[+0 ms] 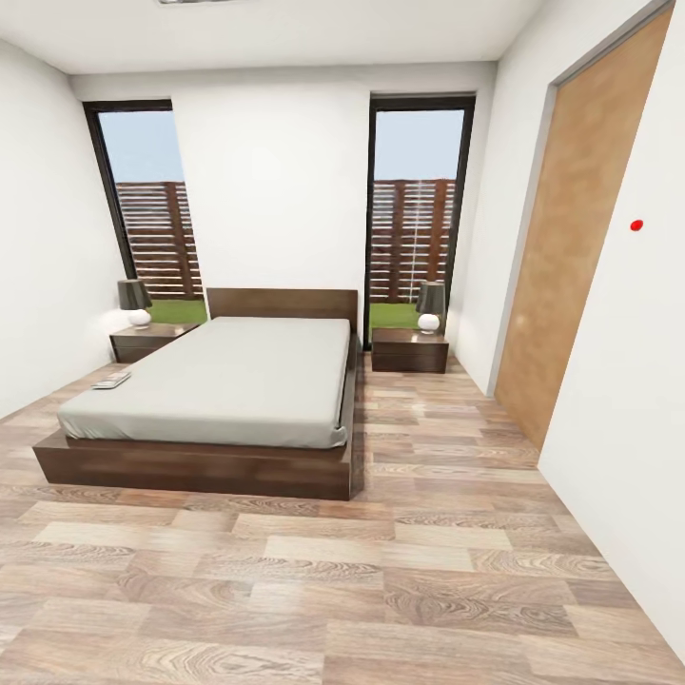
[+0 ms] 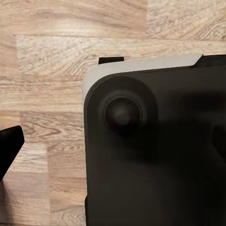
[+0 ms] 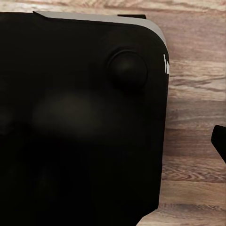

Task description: In the bedroom, move the book from the bed onto either nightstand, and place the two sandals side by side next to the bed.

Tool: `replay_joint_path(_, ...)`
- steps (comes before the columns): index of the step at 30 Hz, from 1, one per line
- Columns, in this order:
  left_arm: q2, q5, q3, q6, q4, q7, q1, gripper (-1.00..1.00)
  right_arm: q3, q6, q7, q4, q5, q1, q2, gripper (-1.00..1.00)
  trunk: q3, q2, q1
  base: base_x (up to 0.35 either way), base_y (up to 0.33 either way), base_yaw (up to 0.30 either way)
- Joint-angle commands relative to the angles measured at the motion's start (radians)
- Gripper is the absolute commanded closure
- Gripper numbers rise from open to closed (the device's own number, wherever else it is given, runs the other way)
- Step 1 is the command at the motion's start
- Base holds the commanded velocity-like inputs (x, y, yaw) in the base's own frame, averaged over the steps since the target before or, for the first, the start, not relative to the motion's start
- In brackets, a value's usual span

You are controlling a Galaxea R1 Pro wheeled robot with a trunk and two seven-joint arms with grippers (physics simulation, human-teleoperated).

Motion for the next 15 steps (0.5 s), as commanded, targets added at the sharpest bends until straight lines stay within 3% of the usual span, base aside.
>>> replay_joint_path(1,0.000,-0.001,-0.002,-0.003,0.000,0.001,0.000,-1.00,0.000,-0.003,0.001,0.000,0.000,0.000,0.000,-1.00,-0.001,0.000,0.000,0.000,0.000,0.000)
replay_joint_path(15,0.000,-0.001,-0.002,-0.003,0.000,0.001,0.000,-1.00,0.000,-0.003,0.001,0.000,0.000,0.000,0.000,-1.00,-0.001,0.000,0.000,0.028,-0.020,0.000)
